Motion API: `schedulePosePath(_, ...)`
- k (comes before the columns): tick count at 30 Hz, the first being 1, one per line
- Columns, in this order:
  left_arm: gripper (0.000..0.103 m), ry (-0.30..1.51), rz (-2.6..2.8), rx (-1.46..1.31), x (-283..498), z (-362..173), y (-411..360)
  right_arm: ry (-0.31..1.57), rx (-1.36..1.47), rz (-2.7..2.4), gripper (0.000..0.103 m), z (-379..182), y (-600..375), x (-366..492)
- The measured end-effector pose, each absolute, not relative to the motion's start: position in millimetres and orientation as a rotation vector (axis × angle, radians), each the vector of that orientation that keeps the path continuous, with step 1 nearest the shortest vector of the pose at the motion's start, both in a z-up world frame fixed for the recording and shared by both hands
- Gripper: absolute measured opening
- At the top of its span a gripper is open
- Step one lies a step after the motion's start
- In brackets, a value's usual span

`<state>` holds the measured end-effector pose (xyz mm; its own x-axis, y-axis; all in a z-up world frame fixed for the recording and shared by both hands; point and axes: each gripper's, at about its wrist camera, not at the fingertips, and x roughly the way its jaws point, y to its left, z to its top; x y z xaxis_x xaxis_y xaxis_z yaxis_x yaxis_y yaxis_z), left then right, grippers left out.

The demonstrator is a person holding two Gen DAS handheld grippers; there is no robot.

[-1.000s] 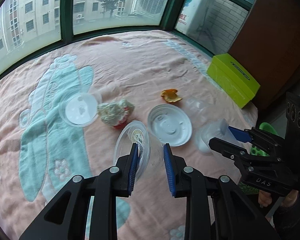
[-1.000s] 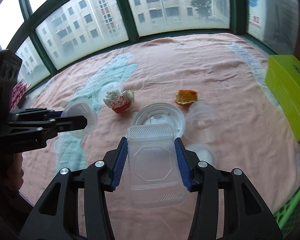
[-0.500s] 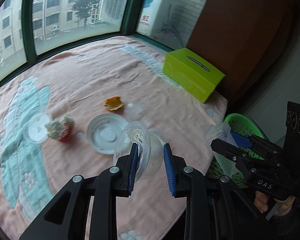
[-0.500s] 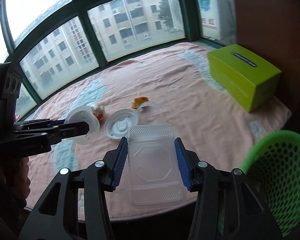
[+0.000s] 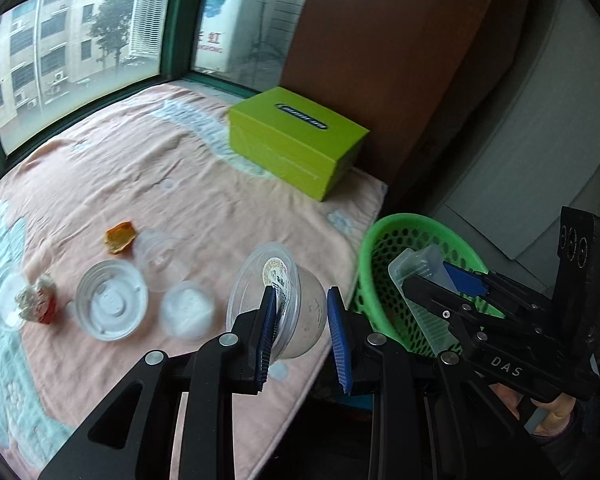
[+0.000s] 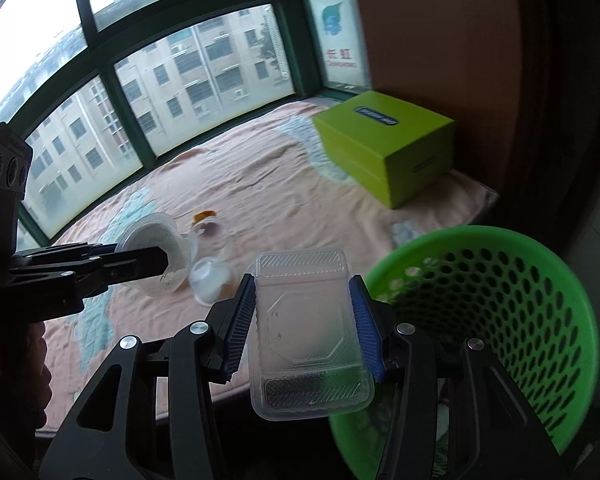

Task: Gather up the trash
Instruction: 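Carry the clear cup and clear box to the green basket and release both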

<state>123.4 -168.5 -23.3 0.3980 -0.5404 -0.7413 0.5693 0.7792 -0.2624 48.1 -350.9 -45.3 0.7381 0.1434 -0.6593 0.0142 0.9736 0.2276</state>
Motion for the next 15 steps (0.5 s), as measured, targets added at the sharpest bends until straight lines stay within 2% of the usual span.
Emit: schedulePosePath(15, 0.025, 0.927, -0.841, 0.121, 104.4, -15.0, -254.8, 0.731, 0.324, -0.143, 0.049, -56.1, -438.3, 6.6)
